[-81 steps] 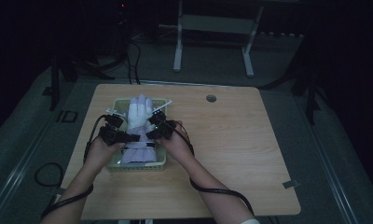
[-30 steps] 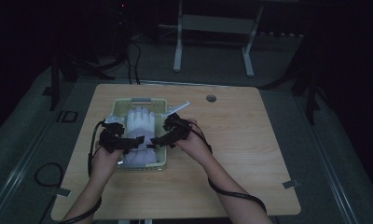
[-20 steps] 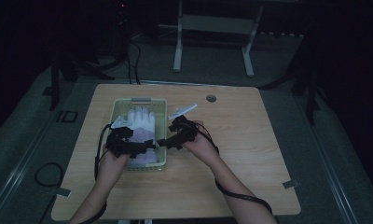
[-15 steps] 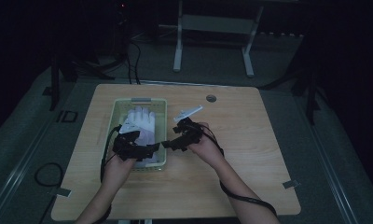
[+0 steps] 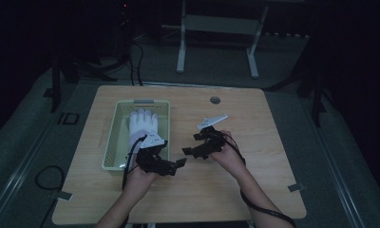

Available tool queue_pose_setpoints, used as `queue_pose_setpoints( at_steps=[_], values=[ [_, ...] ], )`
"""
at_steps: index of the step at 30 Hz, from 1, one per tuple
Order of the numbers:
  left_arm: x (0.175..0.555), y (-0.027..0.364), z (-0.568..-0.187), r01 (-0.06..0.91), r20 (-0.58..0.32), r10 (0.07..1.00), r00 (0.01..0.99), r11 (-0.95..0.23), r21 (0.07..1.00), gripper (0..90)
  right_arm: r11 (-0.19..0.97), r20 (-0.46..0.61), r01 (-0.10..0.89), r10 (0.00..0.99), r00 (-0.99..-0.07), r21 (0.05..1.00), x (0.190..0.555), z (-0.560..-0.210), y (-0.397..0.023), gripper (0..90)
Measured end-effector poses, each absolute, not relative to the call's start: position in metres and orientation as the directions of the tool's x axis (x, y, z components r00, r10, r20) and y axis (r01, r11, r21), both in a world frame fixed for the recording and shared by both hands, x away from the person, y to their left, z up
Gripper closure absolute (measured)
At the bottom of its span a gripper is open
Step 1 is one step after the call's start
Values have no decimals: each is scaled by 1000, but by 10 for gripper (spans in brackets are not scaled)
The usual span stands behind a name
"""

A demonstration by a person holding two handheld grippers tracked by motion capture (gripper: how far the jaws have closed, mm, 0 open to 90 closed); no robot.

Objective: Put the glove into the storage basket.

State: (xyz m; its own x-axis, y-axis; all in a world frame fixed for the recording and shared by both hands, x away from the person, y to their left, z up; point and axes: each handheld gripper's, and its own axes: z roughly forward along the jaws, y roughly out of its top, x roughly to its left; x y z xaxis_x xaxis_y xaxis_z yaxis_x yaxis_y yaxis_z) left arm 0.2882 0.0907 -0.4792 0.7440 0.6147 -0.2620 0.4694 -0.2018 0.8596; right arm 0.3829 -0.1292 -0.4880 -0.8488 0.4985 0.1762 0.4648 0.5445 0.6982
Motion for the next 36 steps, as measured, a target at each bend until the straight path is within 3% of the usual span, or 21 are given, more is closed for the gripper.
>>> queue_pose_setpoints(
  at_steps=[22,36],
  values=[
    [261,-3,-522,357,-132,453,882,-458,814,22,557,134,454,521,-843,696,367,-514,-205,145],
    [260,-26,-551,314,-135,368,920,-482,818,23,495,129,454,559,-819,741,353,-544,-243,141]
  ],
)
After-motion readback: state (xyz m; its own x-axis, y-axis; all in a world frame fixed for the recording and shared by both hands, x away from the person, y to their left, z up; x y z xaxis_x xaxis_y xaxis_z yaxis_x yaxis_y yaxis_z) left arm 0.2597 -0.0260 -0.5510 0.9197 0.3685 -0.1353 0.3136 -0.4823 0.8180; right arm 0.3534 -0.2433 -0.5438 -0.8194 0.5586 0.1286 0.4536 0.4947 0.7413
